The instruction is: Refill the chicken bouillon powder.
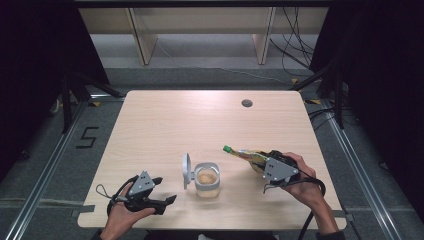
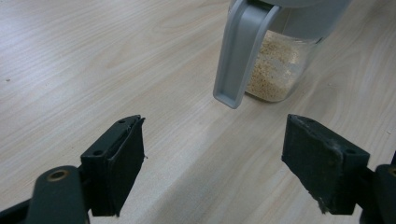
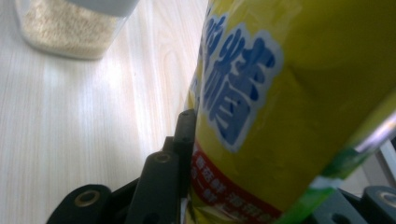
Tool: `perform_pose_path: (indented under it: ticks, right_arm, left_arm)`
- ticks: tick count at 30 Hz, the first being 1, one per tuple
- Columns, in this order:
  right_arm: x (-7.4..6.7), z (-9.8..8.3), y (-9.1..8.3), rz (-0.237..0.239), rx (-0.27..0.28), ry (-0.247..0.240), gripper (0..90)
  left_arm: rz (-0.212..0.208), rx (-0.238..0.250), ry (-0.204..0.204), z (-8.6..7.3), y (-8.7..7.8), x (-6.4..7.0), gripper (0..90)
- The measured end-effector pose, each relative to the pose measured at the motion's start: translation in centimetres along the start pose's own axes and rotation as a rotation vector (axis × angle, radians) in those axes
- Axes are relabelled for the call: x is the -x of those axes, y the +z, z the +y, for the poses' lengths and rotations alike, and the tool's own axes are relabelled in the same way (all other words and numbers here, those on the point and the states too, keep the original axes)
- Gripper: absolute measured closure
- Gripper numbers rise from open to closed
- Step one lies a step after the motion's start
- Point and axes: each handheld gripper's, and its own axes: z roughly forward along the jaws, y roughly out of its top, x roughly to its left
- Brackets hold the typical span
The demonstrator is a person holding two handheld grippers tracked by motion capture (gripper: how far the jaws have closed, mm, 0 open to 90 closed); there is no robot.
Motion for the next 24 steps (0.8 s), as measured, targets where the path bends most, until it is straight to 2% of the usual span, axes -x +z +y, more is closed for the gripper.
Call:
perform_pose_path:
  ticks: [1,2,3,5,6,7,8,9,10,11,12,13,14,16,18,20,21,22,23,24]
  right_arm:
    - [0.2,-0.1,0.2,0.003,0.017,-0.009,71.1]
    - [0.1,-0.2,0.3,0.004,0.025,0.019,71.2]
    - [-0.1,-0.3,0.4,0.001,0.031,0.058,71.3]
    - [-0.1,-0.3,0.8,-0.013,0.026,0.077,71.7]
    - [0.0,-0.3,0.9,-0.011,0.026,0.066,71.7]
    - [-0.1,-0.3,1.0,-0.012,0.023,0.097,72.0]
    - [0.0,-0.3,1.1,-0.012,0.038,0.088,72.1]
    - [-0.1,-0.4,1.1,-0.013,0.042,0.121,72.2]
    - [0.1,-0.5,1.2,-0.009,0.058,0.121,72.4]
    - [0.0,-0.6,1.1,-0.010,0.068,0.156,72.5]
    - [0.1,-0.7,1.2,-0.008,0.085,0.159,72.6]
    - [0.0,-0.9,1.3,-0.003,0.103,0.183,72.7]
    - [-0.1,-1.0,1.4,-0.003,0.105,0.214,72.8]
    - [-0.3,-1.4,1.8,0.009,0.106,0.220,73.0]
    - [-0.4,-1.8,1.9,0.018,0.126,0.249,73.4]
    - [-0.4,-2.1,1.7,0.009,0.122,0.264,73.2]
    - [-0.5,-2.3,1.6,0.001,0.123,0.291,73.1]
    - [-0.4,-2.6,1.5,-0.001,0.130,0.297,72.9]
    - [-0.5,-2.8,1.4,-0.008,0.129,0.328,72.7]
    - [-0.5,-3.0,1.4,-0.009,0.131,0.343,72.5]
  left_arm:
    - [0.001,0.004,-0.006,0.0,0.0,0.1,20.2]
    - [0.004,-0.009,0.011,0.0,-0.1,-0.1,20.2]
    - [-0.001,0.001,-0.015,0.0,-0.1,0.1,20.2]
    - [-0.002,0.007,-0.029,0.0,-0.1,0.1,20.2]
    - [-0.003,0.012,-0.028,0.0,-0.1,0.1,20.2]
    - [-0.002,0.011,-0.030,0.0,-0.1,0.1,20.2]
    - [-0.003,0.001,-0.024,0.0,-0.1,0.1,20.2]
    - [-0.004,0.010,-0.035,0.0,0.0,0.1,20.2]
    - [-0.002,0.009,-0.034,0.0,0.0,0.2,20.2]
    - [-0.002,0.010,-0.012,0.0,0.0,0.1,20.3]
    - [-0.002,0.002,-0.025,0.0,-0.1,0.1,20.2]
    - [-0.003,0.003,-0.029,0.0,-0.1,0.1,20.3]
    - [-0.002,0.002,-0.023,0.0,-0.1,0.1,20.2]
    - [-0.003,0.003,-0.030,0.0,-0.1,0.1,20.2]
    - [0.007,0.003,-0.027,0.0,-0.2,0.1,20.2]
    - [0.009,0.001,0.002,0.1,-0.3,0.0,20.2]
    - [0.003,0.004,-0.028,0.0,-0.2,0.1,20.2]
    - [0.000,0.005,-0.022,0.0,-0.2,0.1,20.2]
    - [0.000,0.006,-0.011,0.0,-0.2,0.0,20.2]
    - [0.004,0.005,-0.032,0.0,-0.2,0.2,20.2]
